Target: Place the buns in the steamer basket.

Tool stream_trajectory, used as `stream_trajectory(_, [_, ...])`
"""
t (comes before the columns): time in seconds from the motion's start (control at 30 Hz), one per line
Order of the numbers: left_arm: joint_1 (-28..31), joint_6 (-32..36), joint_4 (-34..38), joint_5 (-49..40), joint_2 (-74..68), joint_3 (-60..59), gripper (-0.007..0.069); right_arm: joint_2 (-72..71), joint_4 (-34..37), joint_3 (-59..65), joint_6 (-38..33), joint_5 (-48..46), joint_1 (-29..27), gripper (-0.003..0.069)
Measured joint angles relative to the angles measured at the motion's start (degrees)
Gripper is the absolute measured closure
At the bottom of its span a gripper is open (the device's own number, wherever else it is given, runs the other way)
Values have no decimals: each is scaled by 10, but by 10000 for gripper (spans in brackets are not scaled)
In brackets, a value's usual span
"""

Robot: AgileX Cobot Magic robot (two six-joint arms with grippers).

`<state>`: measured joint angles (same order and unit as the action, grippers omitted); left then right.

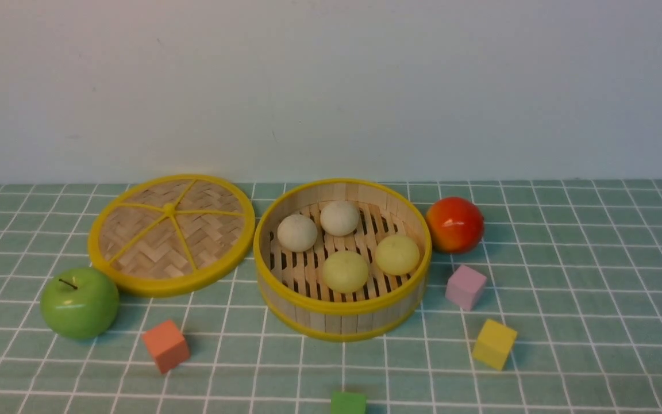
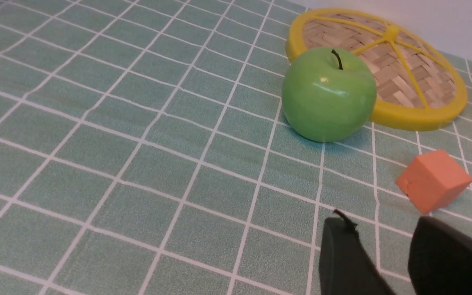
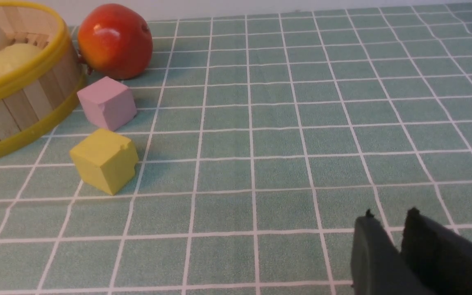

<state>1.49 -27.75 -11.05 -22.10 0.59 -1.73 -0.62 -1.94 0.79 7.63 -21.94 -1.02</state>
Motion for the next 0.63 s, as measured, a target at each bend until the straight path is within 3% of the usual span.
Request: stream_trajectory(0.63, [0,0,0,0,0,0,386,0,0,0,0,0,0,512])
